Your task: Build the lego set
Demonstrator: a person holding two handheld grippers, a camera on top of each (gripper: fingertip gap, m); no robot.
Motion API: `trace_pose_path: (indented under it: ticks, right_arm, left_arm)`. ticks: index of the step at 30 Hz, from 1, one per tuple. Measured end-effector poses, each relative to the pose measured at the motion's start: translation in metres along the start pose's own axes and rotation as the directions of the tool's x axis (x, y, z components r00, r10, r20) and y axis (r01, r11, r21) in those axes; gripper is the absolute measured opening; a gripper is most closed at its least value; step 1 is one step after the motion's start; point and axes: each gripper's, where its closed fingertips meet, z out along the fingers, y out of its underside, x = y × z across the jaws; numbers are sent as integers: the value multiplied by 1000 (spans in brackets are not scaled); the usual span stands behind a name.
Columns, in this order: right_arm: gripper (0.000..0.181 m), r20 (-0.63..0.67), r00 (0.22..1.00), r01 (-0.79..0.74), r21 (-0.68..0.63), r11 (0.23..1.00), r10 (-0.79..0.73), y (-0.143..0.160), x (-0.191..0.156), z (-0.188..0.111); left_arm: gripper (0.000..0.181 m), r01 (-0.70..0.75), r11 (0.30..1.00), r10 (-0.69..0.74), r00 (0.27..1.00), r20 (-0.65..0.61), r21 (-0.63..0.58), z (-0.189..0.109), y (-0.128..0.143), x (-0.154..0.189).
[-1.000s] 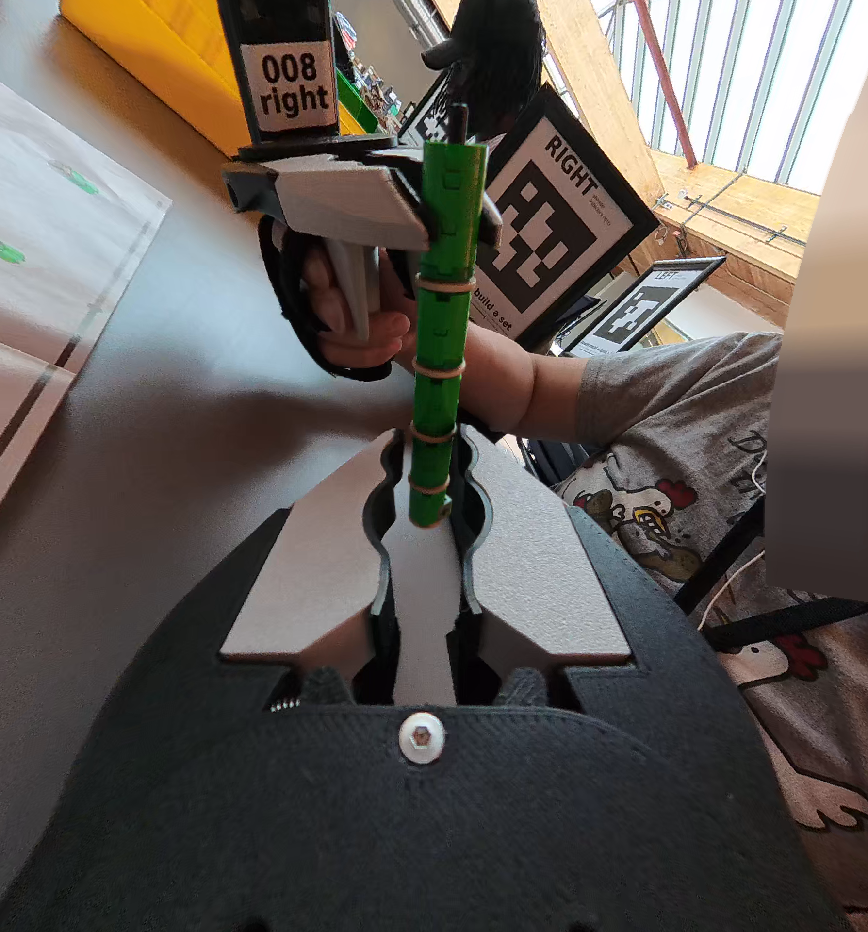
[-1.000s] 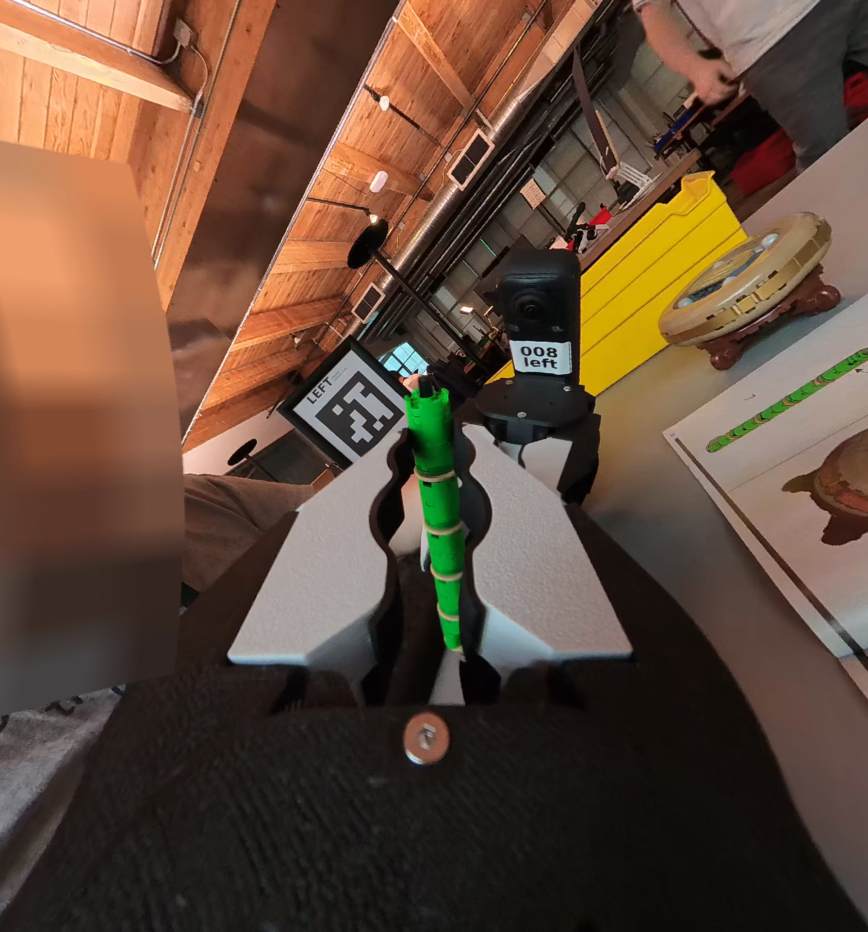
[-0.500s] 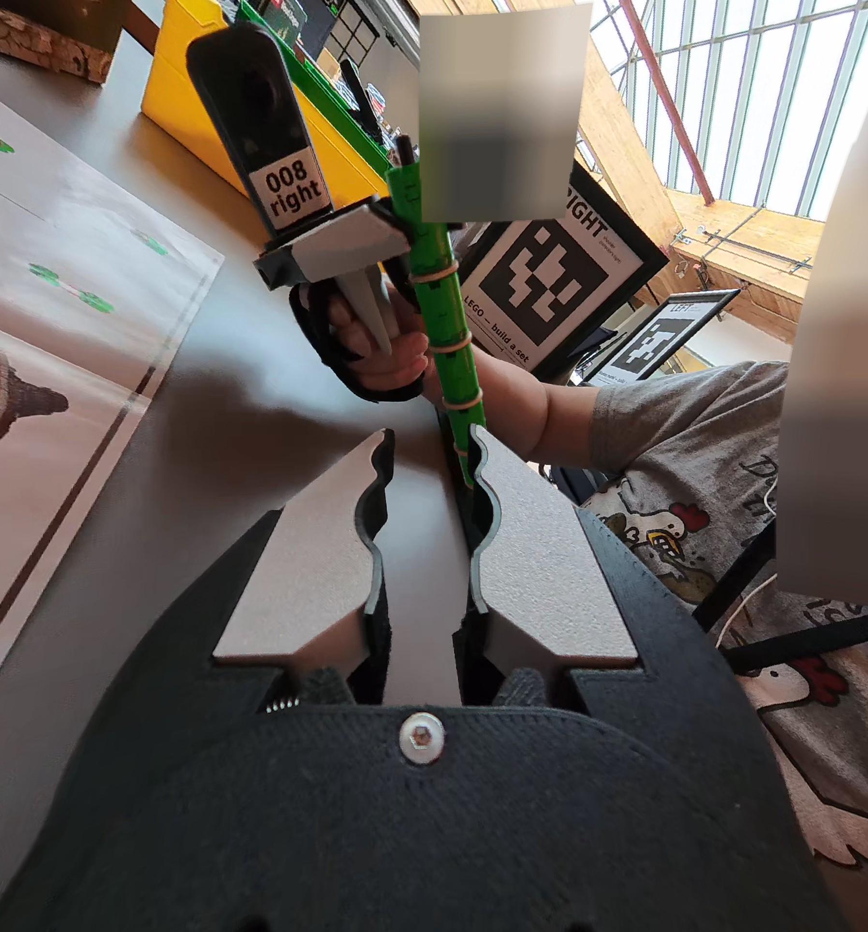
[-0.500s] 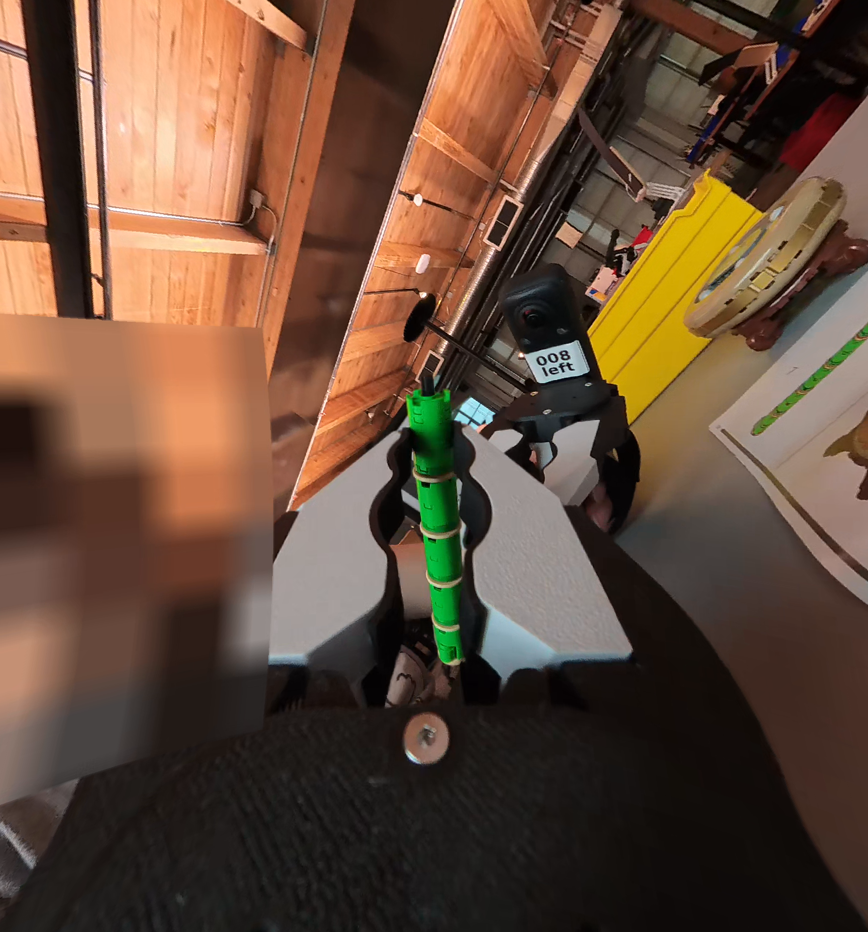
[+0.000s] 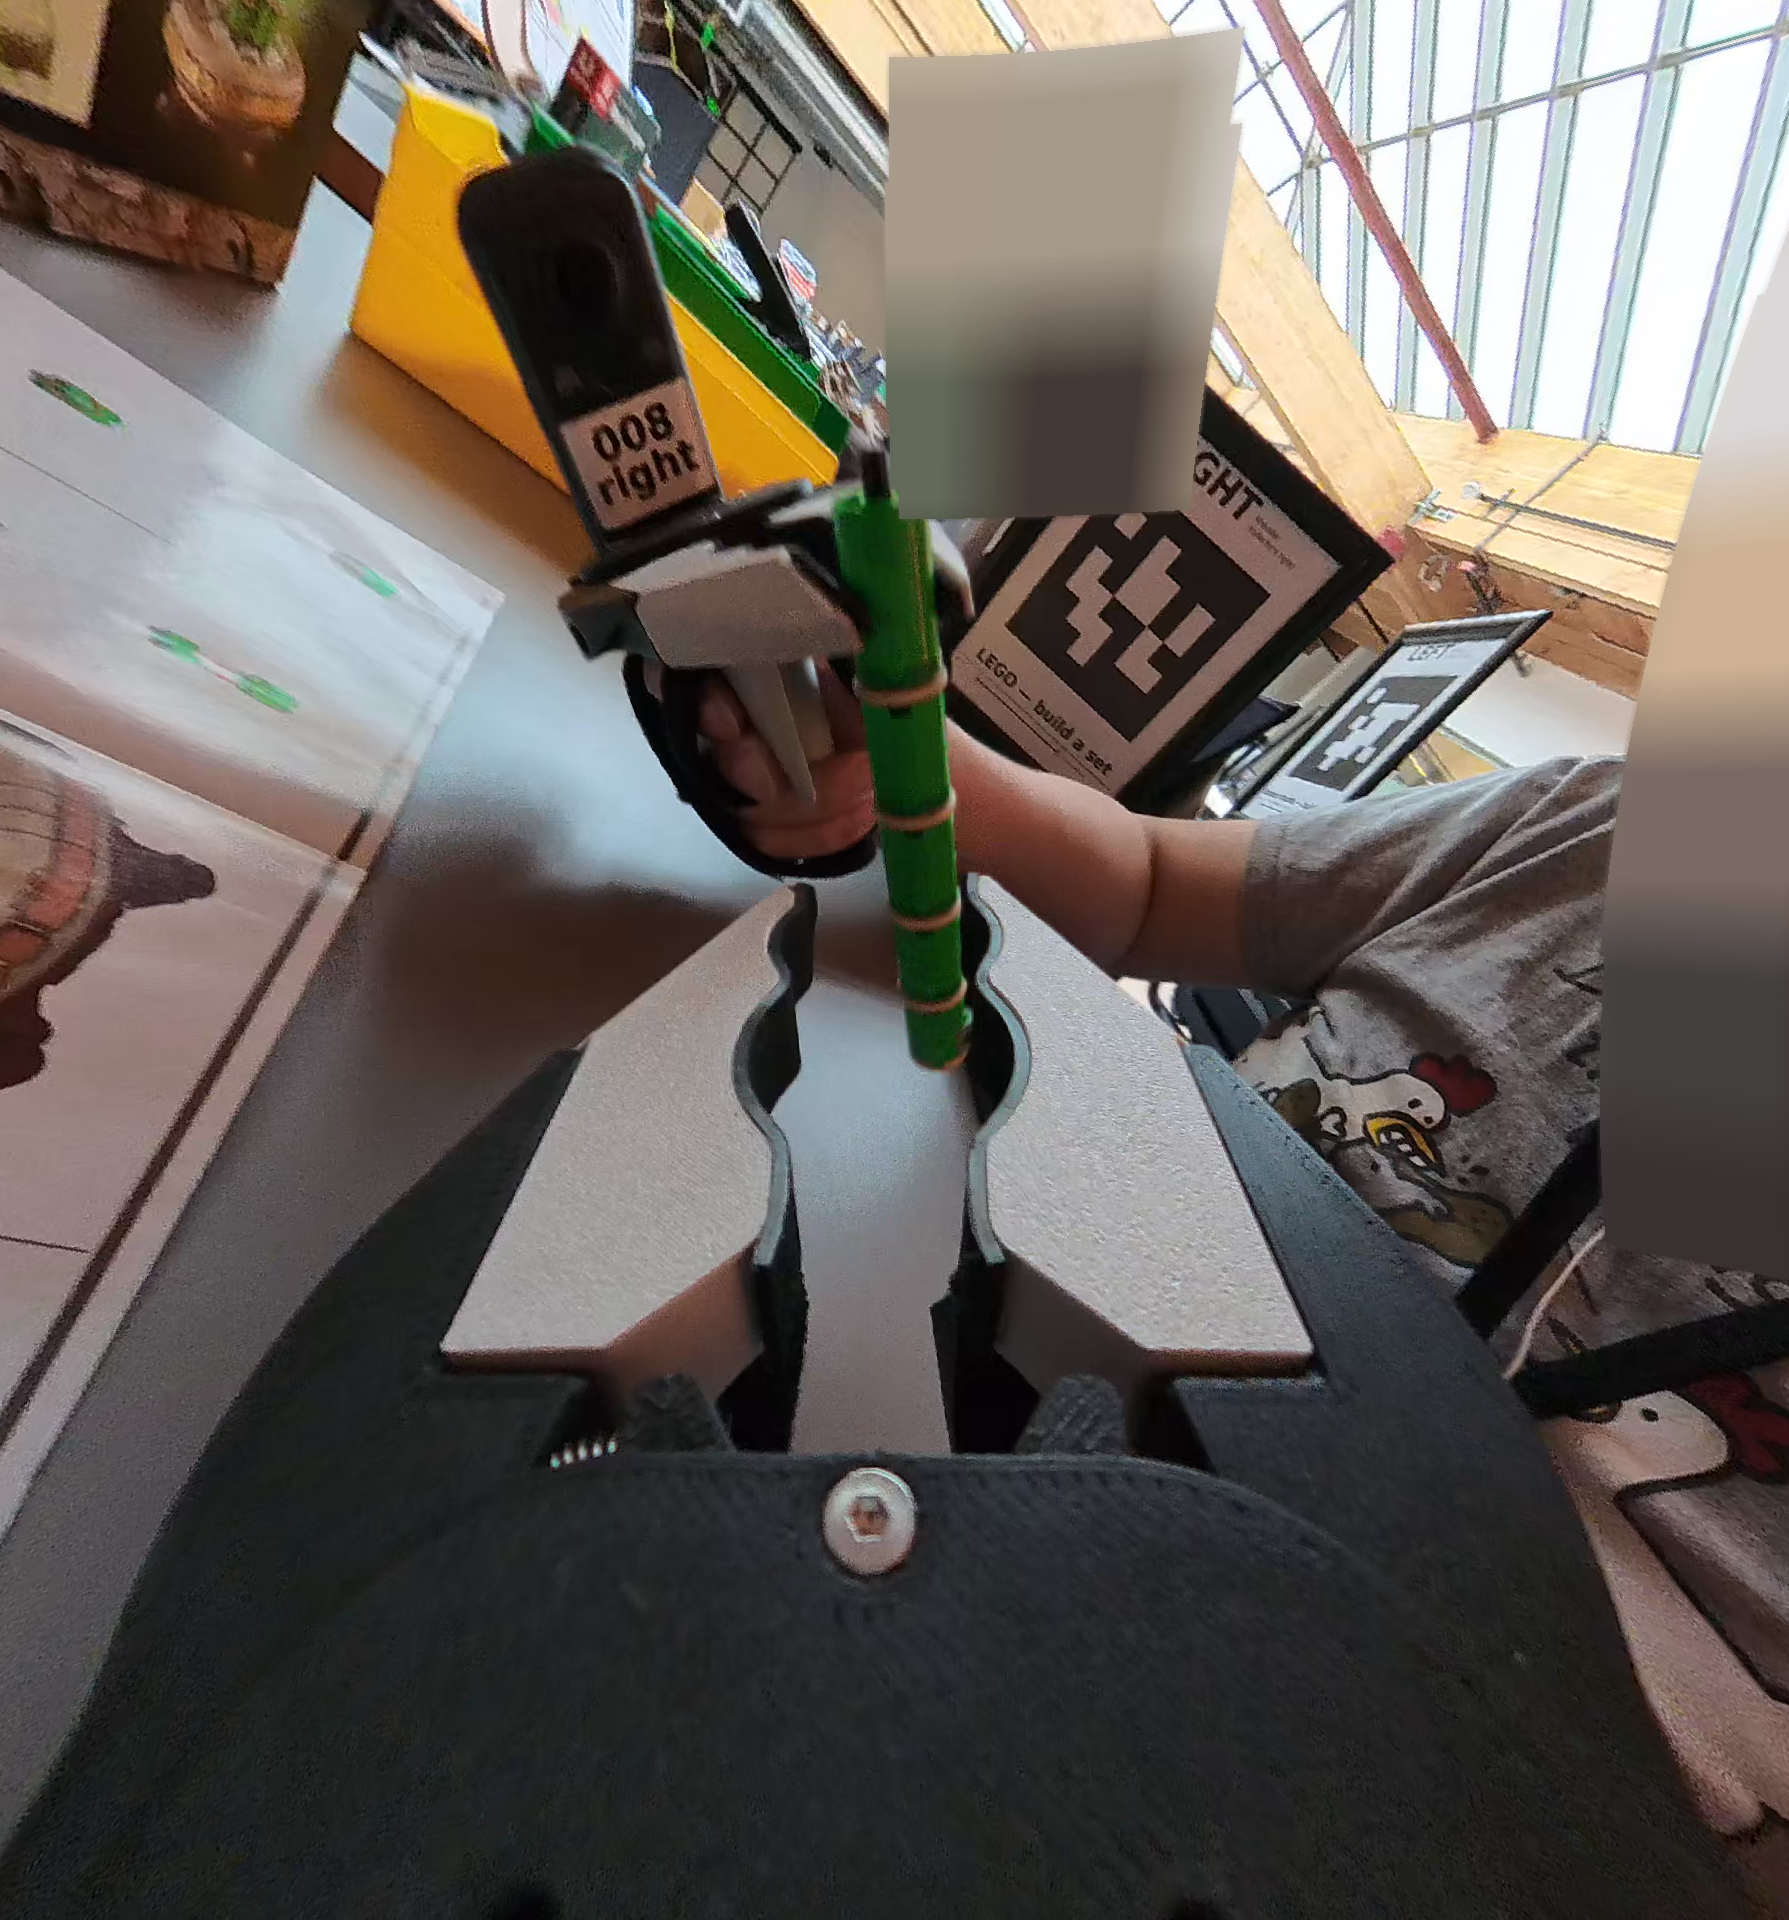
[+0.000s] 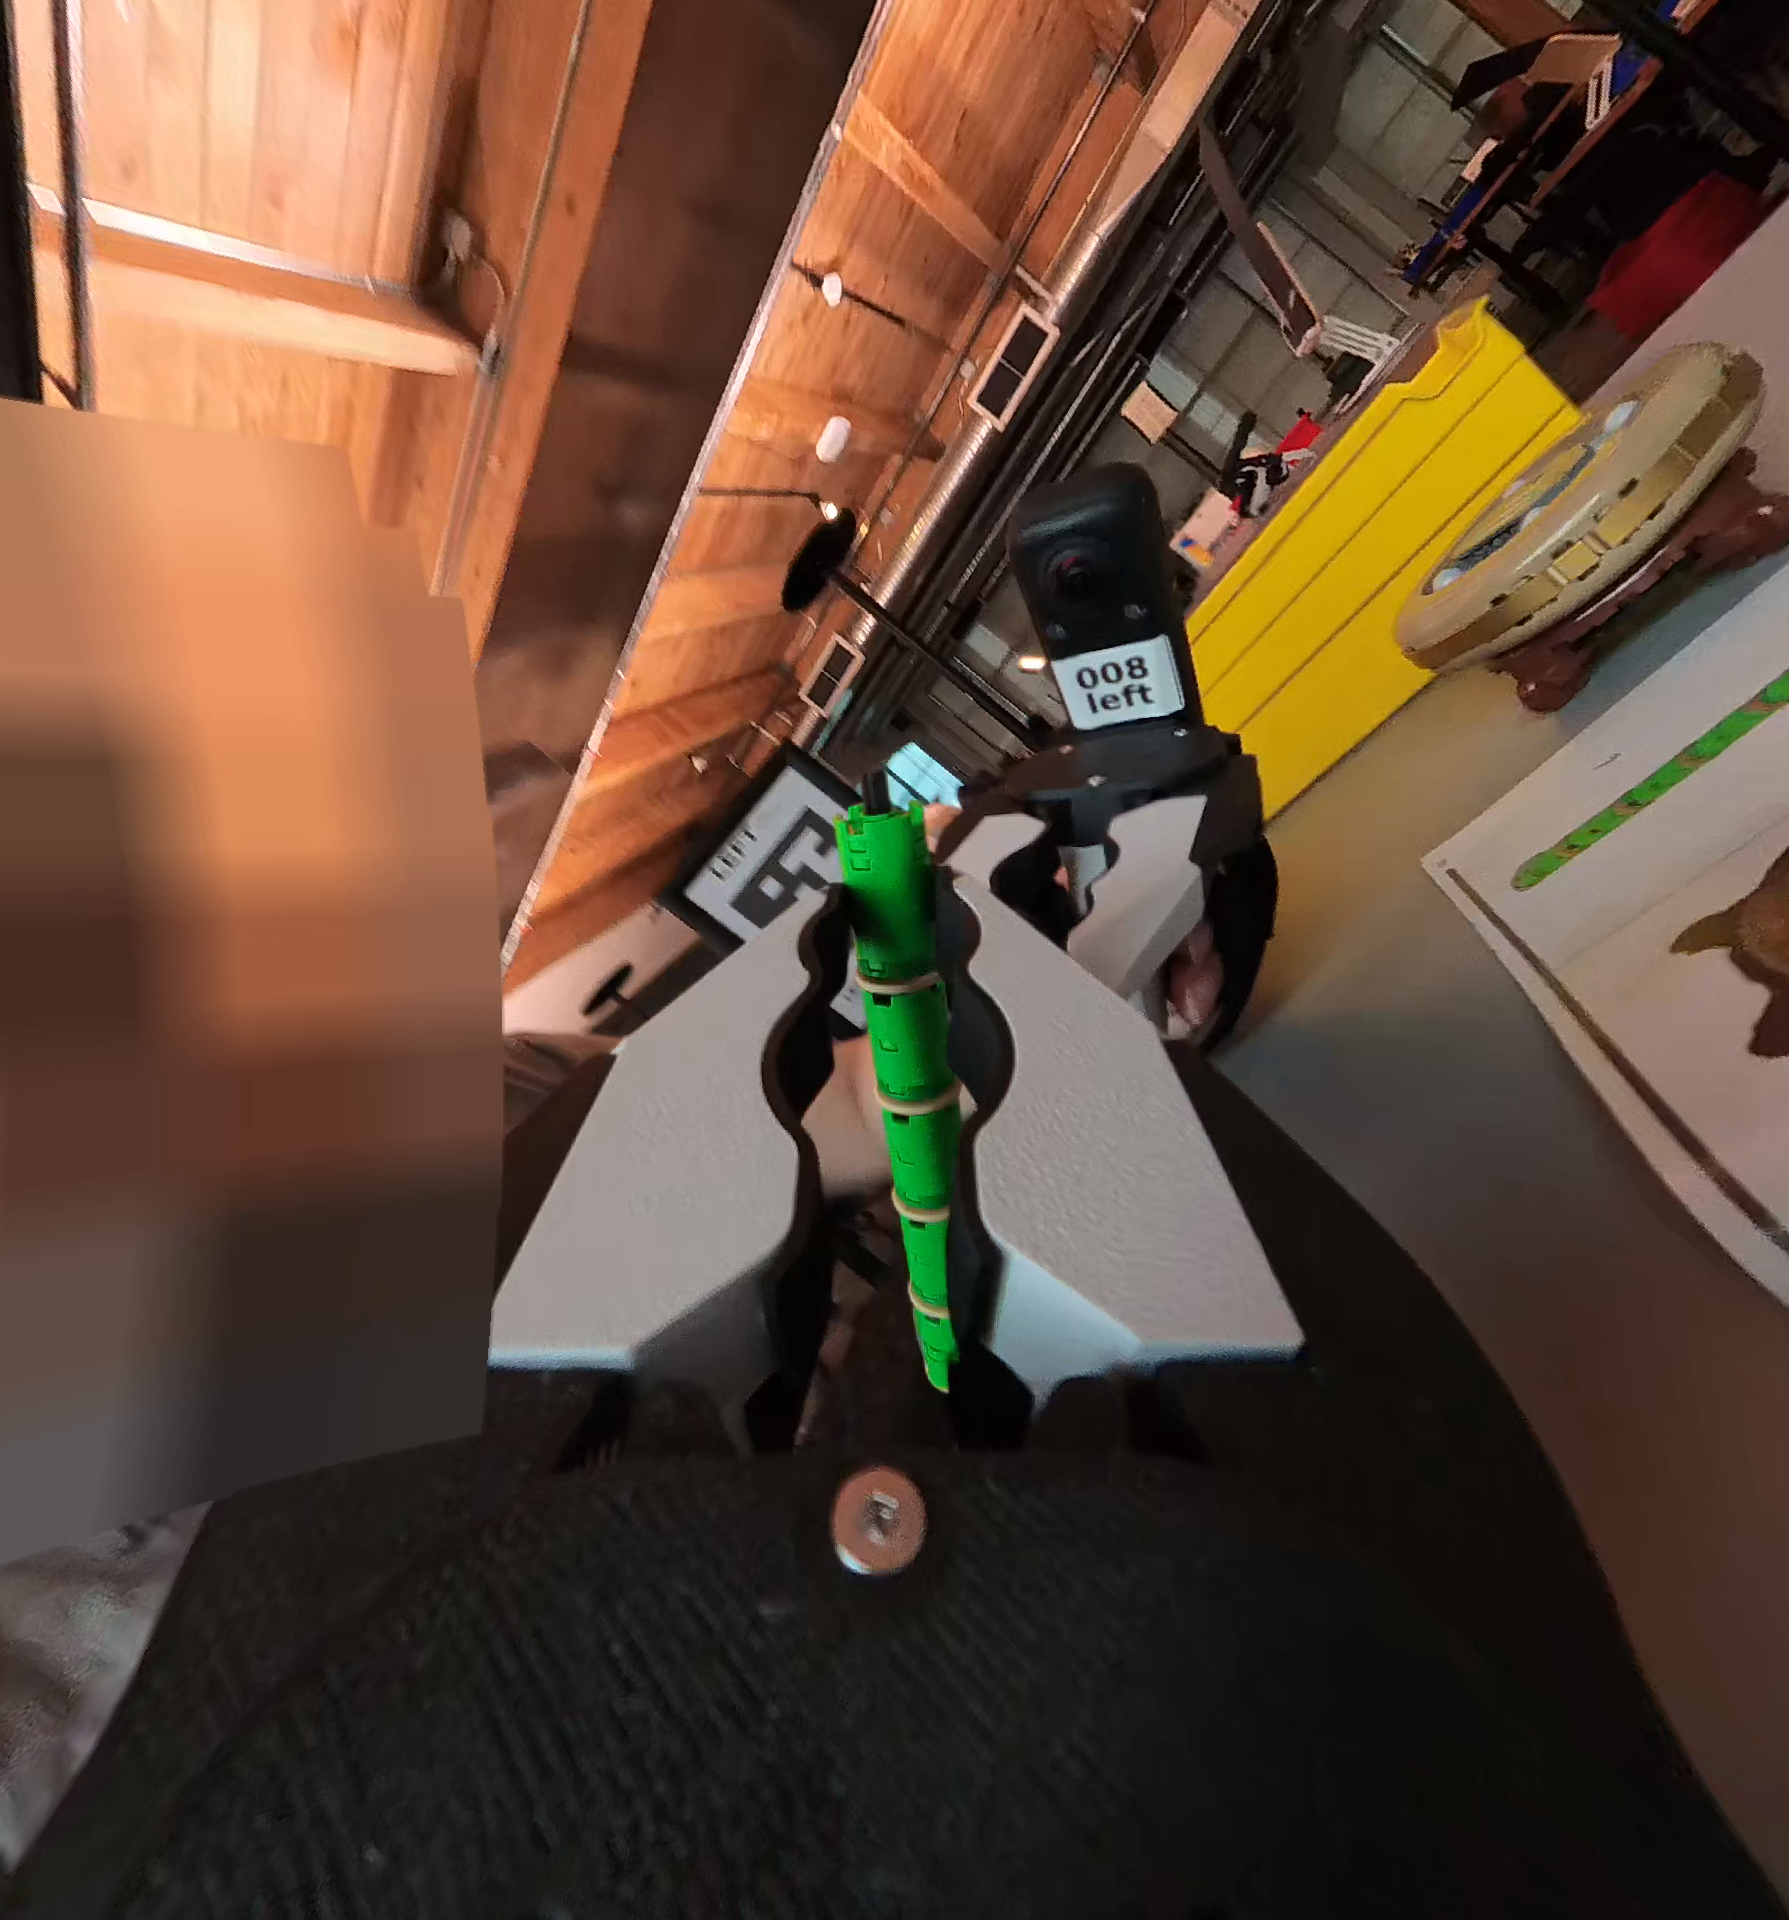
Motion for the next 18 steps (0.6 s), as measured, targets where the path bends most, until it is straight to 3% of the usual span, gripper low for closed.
trace_pose_path:
  ticks: [1, 9, 18]
  right_arm:
    - [16, -19, 998, 59, -32, 998, -60, 4, 1, 2]
    - [15, -36, 862, 498, -122, 858, -506, 17, -14, 16]
    - [16, 2, 716, 685, -200, 701, -699, 36, -13, 26]
  left_arm:
    - [26, -23, 999, 23, 1000, 15, 24, -2, -5, -1]
    - [28, -277, 942, 265, 960, 86, 189, -19, -42, 28]
    - [26, -523, 852, 505, 836, 216, 30, 4, -29, 36]
